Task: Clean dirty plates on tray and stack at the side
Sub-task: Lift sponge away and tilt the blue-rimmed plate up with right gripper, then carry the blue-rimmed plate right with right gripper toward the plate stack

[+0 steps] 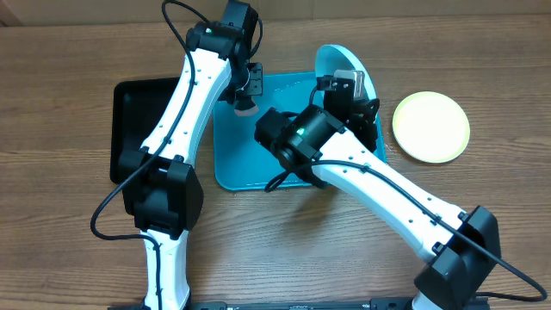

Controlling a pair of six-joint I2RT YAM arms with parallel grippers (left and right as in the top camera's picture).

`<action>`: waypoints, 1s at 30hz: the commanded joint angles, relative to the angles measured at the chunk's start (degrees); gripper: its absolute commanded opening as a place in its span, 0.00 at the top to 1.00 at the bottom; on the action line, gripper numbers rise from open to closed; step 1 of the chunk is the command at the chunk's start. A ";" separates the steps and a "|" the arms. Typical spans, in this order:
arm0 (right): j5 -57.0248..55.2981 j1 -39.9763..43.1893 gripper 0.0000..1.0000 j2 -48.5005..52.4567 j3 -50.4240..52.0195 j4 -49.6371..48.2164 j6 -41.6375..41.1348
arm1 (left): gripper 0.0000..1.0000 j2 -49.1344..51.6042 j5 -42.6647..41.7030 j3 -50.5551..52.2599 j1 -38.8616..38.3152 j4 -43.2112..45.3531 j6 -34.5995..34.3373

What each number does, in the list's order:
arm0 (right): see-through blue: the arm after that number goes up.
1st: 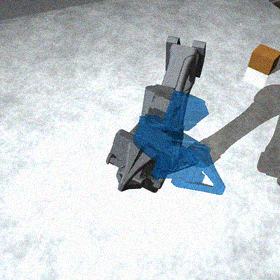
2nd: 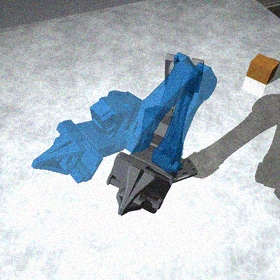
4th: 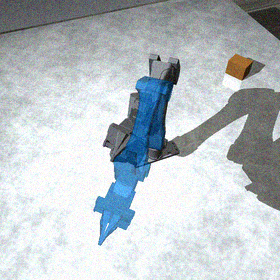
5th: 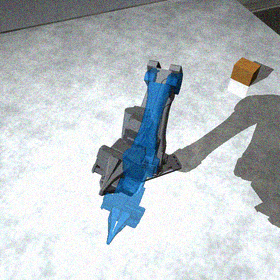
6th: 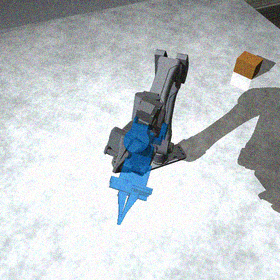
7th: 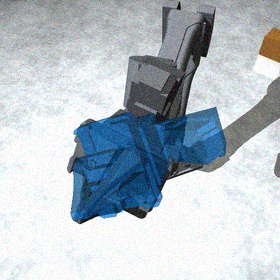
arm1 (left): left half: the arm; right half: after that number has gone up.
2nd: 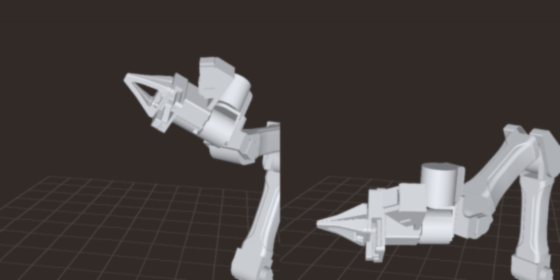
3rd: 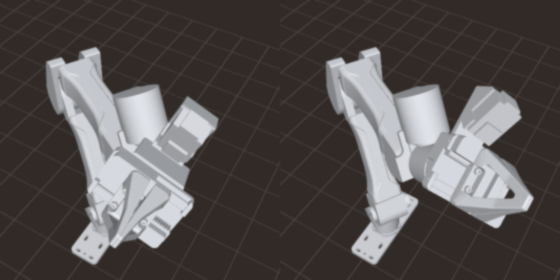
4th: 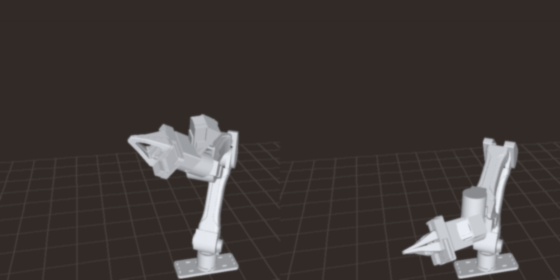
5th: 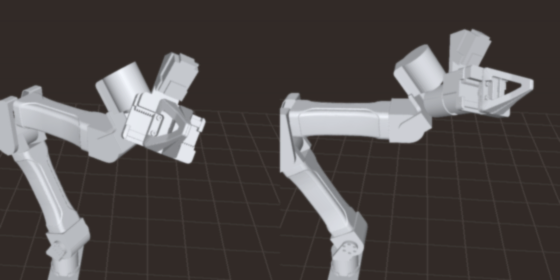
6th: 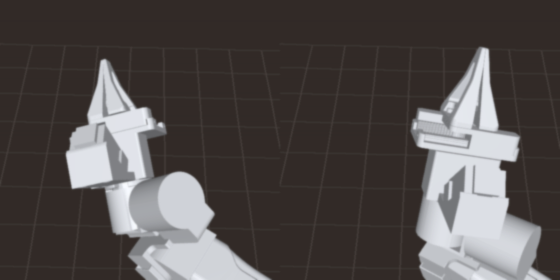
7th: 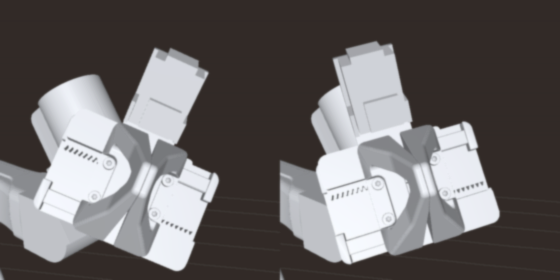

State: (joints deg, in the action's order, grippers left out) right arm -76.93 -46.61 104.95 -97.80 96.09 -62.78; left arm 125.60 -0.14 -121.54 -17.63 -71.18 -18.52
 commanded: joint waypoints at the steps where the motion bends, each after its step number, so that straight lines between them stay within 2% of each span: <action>1: -4.70 -0.31 0.96 -2.64 -0.37 0.98 -5.18 | 0.96 -0.26 0.74 0.04 -0.02 0.07 -1.03; 9: -4.09 -0.31 0.96 -2.64 -0.37 0.63 -6.84 | 0.96 -0.26 0.74 0.04 -0.02 0.07 -1.03; 14: 9.64 4.24 0.96 -2.62 -0.35 -2.99 -8.13 | 0.96 -0.26 0.74 0.04 -0.02 0.22 -1.03; 16: 17.88 8.00 0.96 -2.62 -0.24 -7.13 -2.01 | 0.96 -0.26 0.74 0.04 -0.02 0.46 -1.03; 18: 27.39 12.17 0.96 -2.62 0.24 -13.75 10.14 | 0.96 -0.26 0.74 0.04 -0.02 0.74 -1.01; 20: 41.48 17.03 0.96 -2.60 1.03 -21.53 25.73 | 0.96 -0.26 0.74 0.04 -0.02 1.01 -1.01; 22: 54.69 21.73 0.96 -2.60 1.57 -26.23 34.71 | 0.96 -0.26 0.74 0.04 -0.02 1.14 -1.01; 26: 75.63 31.47 0.96 -2.62 1.81 -30.86 43.21 | 0.96 -0.26 0.74 0.04 -0.02 1.20 -1.01; 30: 82.93 41.24 0.96 -2.60 1.86 -30.34 43.15 | 0.96 -0.26 0.74 0.04 -0.02 1.38 -1.01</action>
State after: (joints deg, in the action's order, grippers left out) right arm -7.97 -10.28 104.73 -96.29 65.60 -25.69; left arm 125.60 -0.12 -121.49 -17.63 -70.06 -18.52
